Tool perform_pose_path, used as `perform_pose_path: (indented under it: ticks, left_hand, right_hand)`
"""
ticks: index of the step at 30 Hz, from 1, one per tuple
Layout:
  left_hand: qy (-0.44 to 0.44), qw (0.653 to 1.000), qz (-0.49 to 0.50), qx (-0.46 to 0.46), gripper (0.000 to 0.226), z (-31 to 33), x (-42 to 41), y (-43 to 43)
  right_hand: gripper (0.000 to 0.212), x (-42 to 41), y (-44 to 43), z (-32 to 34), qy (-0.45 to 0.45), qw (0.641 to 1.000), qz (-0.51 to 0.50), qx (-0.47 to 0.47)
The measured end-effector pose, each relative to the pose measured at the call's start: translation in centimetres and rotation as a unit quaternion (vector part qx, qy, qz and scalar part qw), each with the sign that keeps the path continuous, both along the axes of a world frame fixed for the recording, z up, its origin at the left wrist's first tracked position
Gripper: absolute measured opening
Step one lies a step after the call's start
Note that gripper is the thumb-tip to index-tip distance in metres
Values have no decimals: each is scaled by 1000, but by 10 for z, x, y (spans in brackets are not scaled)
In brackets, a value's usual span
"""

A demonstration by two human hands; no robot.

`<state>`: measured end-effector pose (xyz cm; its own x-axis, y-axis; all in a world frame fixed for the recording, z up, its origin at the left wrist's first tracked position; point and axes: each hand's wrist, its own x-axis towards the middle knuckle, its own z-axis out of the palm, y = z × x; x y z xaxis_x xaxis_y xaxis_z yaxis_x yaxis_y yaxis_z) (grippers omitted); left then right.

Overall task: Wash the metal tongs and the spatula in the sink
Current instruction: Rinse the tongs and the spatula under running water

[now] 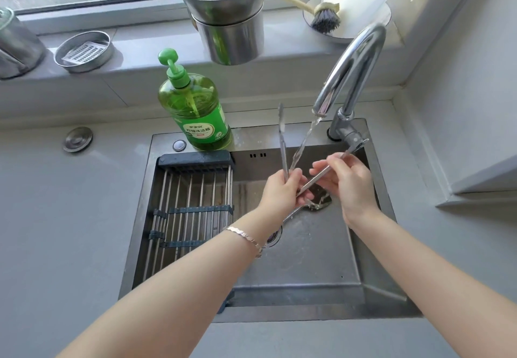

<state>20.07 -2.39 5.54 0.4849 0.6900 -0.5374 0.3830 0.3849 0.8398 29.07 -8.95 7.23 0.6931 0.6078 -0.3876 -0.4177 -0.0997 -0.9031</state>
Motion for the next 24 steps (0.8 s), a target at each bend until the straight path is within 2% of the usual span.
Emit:
perform_pose_path:
  ticks: [6, 8, 11, 17, 20, 24]
  left_hand:
    - [48, 996, -57, 46, 47, -5, 18, -11]
    - [57, 995, -55, 65, 55, -5, 13, -8]
    - [33, 998, -28, 37, 62, -3, 0, -1]
    - [-17, 999, 1, -41, 40, -9, -27, 8]
    - [-49, 995, 3, -89, 34, -8, -35, 12]
    - [-78, 987, 13, -139, 30, -4, -37, 18]
  right_hand:
    - [24, 3, -19, -8, -37, 999, 24, 10]
    - [24, 1, -22, -9, -52, 998, 44, 14]
    - [23, -8, -22, -10, -92, 993, 71, 16]
    - [25, -32, -11, -14, -157, 977, 143, 30]
    - [25, -37, 1, -15, -177, 973, 147, 29]
    - [23, -35, 32, -10, -210, 964, 161, -23]
